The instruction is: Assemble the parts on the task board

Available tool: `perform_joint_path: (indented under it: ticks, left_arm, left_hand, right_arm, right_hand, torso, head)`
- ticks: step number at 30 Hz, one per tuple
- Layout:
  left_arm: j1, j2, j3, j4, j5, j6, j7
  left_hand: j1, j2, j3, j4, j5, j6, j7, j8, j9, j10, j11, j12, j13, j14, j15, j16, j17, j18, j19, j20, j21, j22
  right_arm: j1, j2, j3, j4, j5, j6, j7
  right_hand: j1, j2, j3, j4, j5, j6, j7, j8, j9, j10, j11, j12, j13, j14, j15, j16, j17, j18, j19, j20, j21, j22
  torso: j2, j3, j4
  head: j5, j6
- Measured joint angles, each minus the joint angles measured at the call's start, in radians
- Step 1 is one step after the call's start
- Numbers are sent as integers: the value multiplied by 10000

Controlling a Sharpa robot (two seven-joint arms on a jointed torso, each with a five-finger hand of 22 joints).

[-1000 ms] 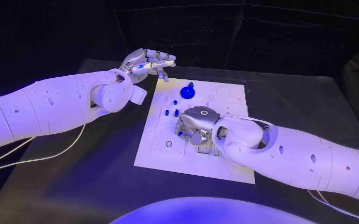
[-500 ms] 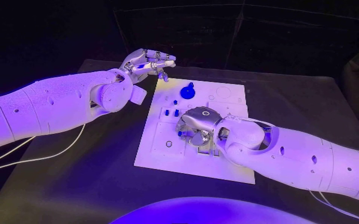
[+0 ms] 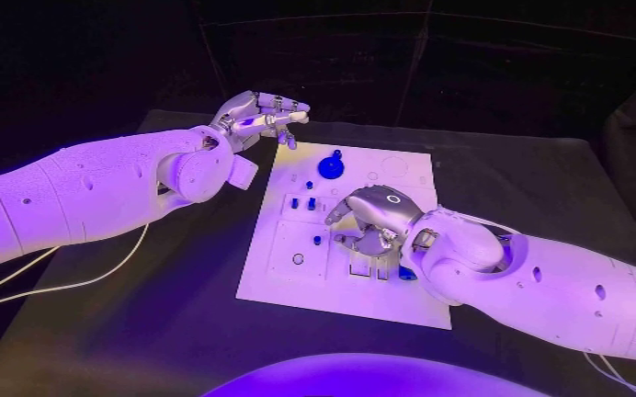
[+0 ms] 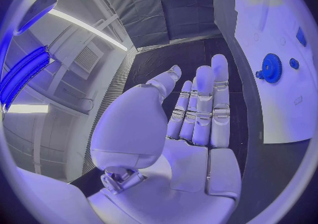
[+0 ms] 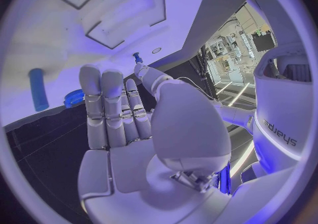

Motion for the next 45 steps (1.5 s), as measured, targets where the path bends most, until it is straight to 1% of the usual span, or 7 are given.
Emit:
perform_joint_path:
  ticks: [6, 10, 13, 21, 28, 34, 45]
  left_arm:
    - [0, -19, -1, -11, 0, 20, -20]
    - [0, -20, -2, -17, 1, 33, -29]
    - [0, -18, -2, -21, 1, 42, -33]
    - [-1, -8, -2, -37, 1, 60, -44]
    - [-2, -10, -3, -54, 1, 75, -55]
    - [-2, 4, -3, -68, 2, 89, -61]
    - [-2, 5, -3, -109, 2, 108, -68]
  left_hand:
    - [1, -1, 0, 0, 0, -34, 34, 0, 0, 1, 0, 0, -9, 0, 0, 0, 1, -1, 0, 0, 0, 1]
    - [4, -4, 0, 0, 0, -35, 35, 0, 0, 0, 0, 0, -9, 0, 0, 0, 1, -1, 0, 0, 0, 1]
    - [4, -4, 0, 0, 0, -35, 35, 0, 0, 0, 0, 0, -9, 0, 0, 0, 1, 0, 0, 0, 0, 1]
    - [4, -4, 0, 0, 0, -35, 35, 0, 0, 1, 0, 0, -8, 0, 0, 0, 1, 0, 0, 0, 0, 2]
    - [4, -4, 0, 0, 0, -35, 34, 0, 0, 1, -1, 0, -7, 0, 0, 0, -13, 0, 0, 0, 0, -12]
    - [4, -4, 0, 0, 0, -35, 34, 0, 0, 1, -1, 0, -7, 0, 0, 0, -16, 0, 0, 0, 0, -18]
    - [4, -4, 1, 0, 0, -34, 34, 39, 0, 1, -1, 40, -6, 0, 0, 0, -25, -1, 0, 0, 0, -17]
  right_arm:
    - [340, -1096, 149, 561, 700, -92, 41]
    - [656, -1589, 221, 579, 891, 29, -20]
    - [734, -1784, 220, 536, 895, 191, -78]
    - [809, -1823, 221, 277, 585, 776, -313]
    - [819, -1618, 223, 193, 229, 1369, -491]
    - [819, -1414, 223, 101, -36, 1707, -652]
    - [830, -1186, 230, -23, -348, 2158, -937]
  right_hand:
    - [-76, -76, -262, 33, 186, 17, -91, 0, -1, 67, -67, 212, -1, 125, -65, 253, 188, 0, 265, -15, 227, 365]
    - [-495, -361, -1711, 303, 944, -323, -240, 0, -1, -294, -112, 274, -19, 47, -127, 76, -155, -2, 200, -68, 17, 32]
    - [-31, 98, -3326, 585, 1051, -421, -311, 0, 6, -636, -84, 564, -9, -70, -73, 76, -377, -2, 115, -17, -128, -159]
    - [468, 308, -3956, 811, 1023, -470, -360, 0, 5, -703, -84, 858, -10, -70, -73, 80, -507, -2, 115, -18, -168, -207]
    - [826, 665, -3956, 811, 825, -288, -447, 0, 15, -403, -224, 1224, 3, -12, -130, 280, -436, -3, 200, -102, -61, 20]
    - [1442, 1282, -3057, 602, -137, -94, -379, 0, 14, 188, -282, 1261, -73, 330, -288, 668, -69, -2, 660, -154, 382, 675]
    - [1130, 704, -936, 705, -338, 109, -393, 0, 3, 898, -321, 475, -79, 400, -288, 697, -94, -2, 800, -192, 554, 961]
  torso:
    - [-17, -1, -14]
    - [-29, -2, -28]
    - [-35, -1, -35]
    - [-37, 0, -25]
    - [-32, -1, -19]
    - [-29, -1, -25]
    - [-34, -2, -27]
  head:
    - [-154, 71]
    - [-207, 101]
    - [-231, 118]
    - [-250, 126]
    - [-206, 86]
    - [-210, 58]
    - [-235, 42]
